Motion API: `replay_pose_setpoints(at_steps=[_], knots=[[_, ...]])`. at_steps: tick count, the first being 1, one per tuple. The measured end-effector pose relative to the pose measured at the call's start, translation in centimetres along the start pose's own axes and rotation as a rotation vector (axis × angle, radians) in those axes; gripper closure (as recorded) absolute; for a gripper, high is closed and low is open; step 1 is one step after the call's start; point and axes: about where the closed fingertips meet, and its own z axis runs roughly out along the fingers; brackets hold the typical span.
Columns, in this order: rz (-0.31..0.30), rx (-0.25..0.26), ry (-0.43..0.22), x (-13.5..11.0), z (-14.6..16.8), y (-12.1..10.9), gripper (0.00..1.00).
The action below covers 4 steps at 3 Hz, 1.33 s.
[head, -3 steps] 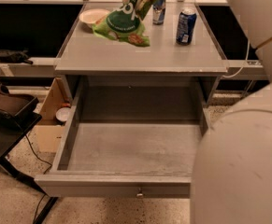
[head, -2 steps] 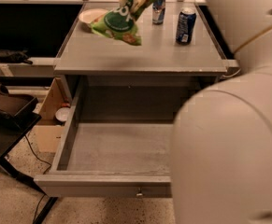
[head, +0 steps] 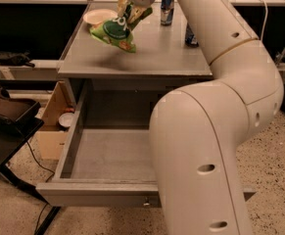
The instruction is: Pick green rice chip bag from top drawer and place on counter
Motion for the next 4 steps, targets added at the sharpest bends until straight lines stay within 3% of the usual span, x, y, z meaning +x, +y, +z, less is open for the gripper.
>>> replay_pose_setpoints(at_steps=[3, 4], knots=[[0.0, 0.0, 0.0, 0.0, 0.01, 0.0, 0.06], [0.0, 0.0, 0.0, 0.0, 0.01, 0.0, 0.0]])
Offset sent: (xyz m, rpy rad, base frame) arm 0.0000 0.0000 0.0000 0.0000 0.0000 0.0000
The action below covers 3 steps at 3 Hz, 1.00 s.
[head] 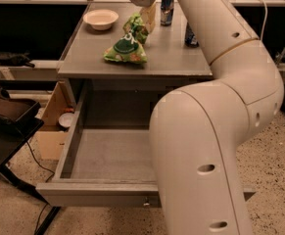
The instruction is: Pick green rice chip bag from top drawer and place on counter
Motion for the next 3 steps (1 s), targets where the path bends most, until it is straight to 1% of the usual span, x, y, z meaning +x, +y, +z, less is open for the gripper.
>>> replay_pose_setpoints(at_steps=[1, 2, 3], knots=[[0.0, 0.0, 0.0, 0.0, 0.0, 0.0, 0.0], [-0.008, 0.012, 0.0, -0.1, 0.1, -0.5, 0.0], [-0.02, 0.02, 0.083, 1.3, -2.8, -1.5, 0.0]])
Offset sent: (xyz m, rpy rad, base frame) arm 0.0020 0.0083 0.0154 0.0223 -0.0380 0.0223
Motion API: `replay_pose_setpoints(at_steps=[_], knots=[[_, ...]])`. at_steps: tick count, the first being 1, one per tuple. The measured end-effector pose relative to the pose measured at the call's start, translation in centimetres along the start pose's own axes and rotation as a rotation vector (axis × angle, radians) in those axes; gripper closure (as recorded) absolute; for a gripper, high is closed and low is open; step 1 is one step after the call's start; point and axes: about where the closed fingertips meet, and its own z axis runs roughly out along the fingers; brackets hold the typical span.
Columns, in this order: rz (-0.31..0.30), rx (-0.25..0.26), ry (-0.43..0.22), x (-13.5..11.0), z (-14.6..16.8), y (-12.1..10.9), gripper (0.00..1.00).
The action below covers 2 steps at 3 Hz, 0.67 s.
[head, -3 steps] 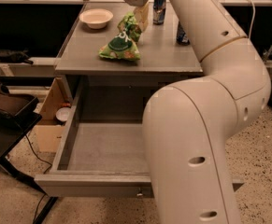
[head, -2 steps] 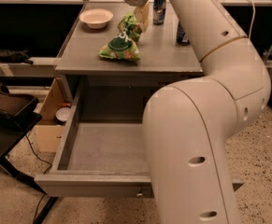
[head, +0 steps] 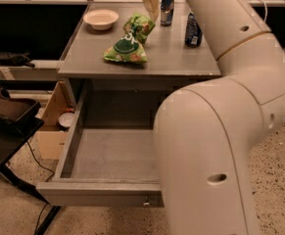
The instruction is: Pick green rice chip bag from top drawer and place on counter
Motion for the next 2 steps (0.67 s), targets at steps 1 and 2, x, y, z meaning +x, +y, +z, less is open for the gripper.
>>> replay_pose_setpoints(at_steps=[1, 2], knots=[[-0.012, 0.0, 0.131, 2.2, -4.9, -1.2, 0.0], [0.005, 0.022, 0.275, 4.1, -10.7, -1.5, 0.0]])
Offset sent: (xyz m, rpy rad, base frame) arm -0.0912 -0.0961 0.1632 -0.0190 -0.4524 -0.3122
